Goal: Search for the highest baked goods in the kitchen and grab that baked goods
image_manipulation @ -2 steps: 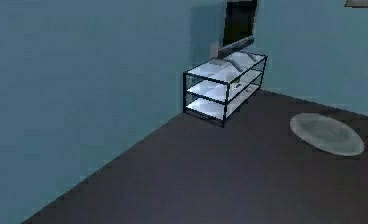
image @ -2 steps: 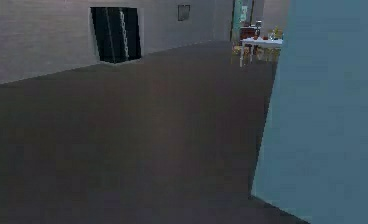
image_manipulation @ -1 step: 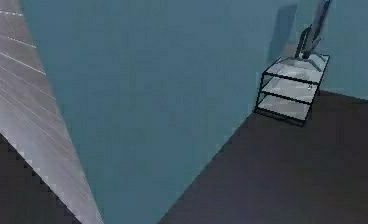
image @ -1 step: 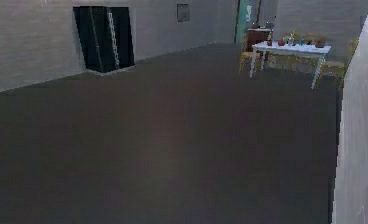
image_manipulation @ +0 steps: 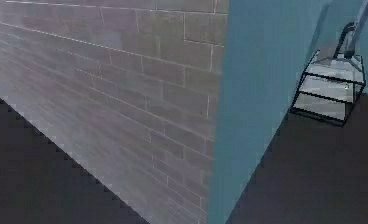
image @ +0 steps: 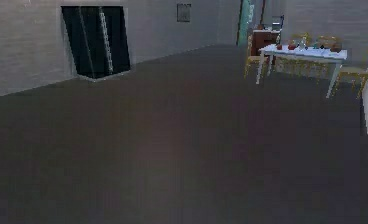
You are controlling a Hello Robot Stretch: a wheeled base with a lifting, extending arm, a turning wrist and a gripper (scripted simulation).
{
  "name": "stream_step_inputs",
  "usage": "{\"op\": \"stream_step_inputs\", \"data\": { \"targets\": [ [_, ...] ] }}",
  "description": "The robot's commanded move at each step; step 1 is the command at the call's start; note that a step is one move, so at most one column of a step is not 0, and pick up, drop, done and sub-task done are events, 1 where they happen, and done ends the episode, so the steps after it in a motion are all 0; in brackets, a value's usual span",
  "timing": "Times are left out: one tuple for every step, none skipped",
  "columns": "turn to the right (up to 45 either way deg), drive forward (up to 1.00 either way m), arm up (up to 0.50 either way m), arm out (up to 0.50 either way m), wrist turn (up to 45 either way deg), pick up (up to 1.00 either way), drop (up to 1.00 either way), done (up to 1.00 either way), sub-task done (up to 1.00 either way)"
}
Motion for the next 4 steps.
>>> {"op": "stream_step_inputs", "data": {
  "targets": [
    [36.0,0.0,0.0,0.0,0.0,0.0,0.0,0.0,0.0],
    [0.0,1.0,0.0,0.0,0.0,0.0,0.0,0.0,0.0],
    [0.0,1.0,0.0,0.0,0.0,0.0,0.0,0.0,0.0],
    [0.0,1.0,0.0,0.0,0.0,0.0,0.0,0.0,0.0]
  ]
}}
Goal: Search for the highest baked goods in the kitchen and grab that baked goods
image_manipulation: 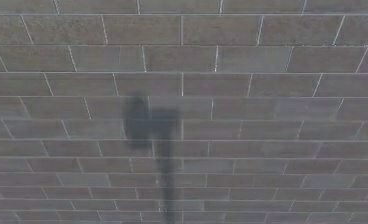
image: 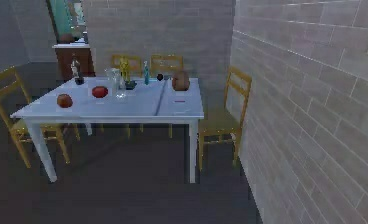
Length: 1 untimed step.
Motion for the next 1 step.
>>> {"op": "stream_step_inputs", "data": {
  "targets": [
    [0.0,0.8,0.0,0.0,0.0,0.0,0.0,0.0,0.0]
  ]
}}
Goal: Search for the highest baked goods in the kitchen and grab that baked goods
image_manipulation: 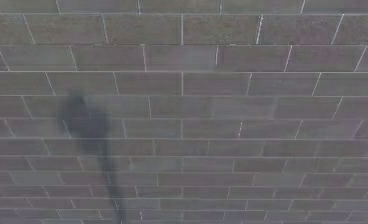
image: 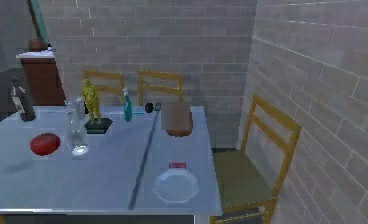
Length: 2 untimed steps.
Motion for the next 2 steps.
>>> {"op": "stream_step_inputs", "data": {
  "targets": [
    [-45.0,0.0,0.0,0.0,0.0,0.0,0.0,0.0,0.0],
    [-42.0,0.0,0.0,0.0,0.0,0.0,0.0,0.0,0.0]
  ]
}}
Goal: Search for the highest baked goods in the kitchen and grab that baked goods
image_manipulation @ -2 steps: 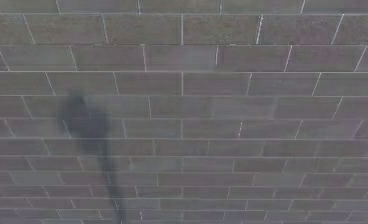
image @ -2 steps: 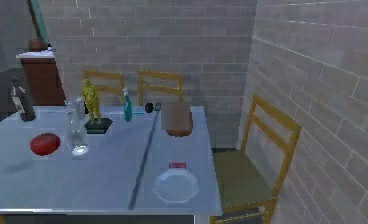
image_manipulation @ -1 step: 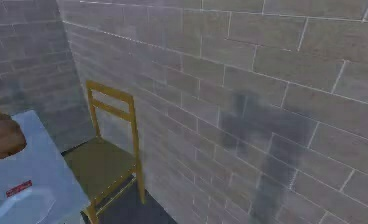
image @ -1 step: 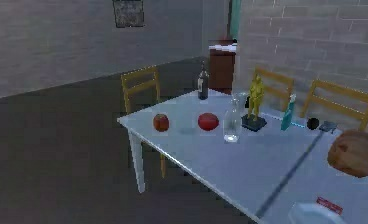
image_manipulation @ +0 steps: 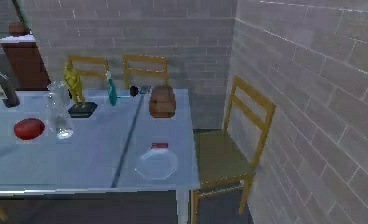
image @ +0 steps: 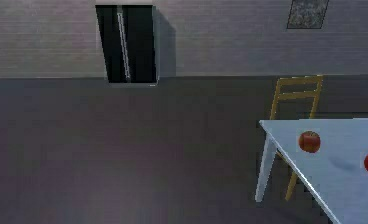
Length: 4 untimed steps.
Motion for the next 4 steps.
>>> {"op": "stream_step_inputs", "data": {
  "targets": [
    [0.0,1.0,0.0,0.0,0.0,0.0,0.0,0.0,0.0],
    [0.0,0.65,0.0,0.0,0.0,0.0,0.0,0.0,0.0],
    [33.0,0.0,0.0,0.0,0.0,0.0,0.0,0.0,0.0],
    [0.0,0.8,0.0,0.0,0.0,0.0,0.0,0.0,0.0]
  ]
}}
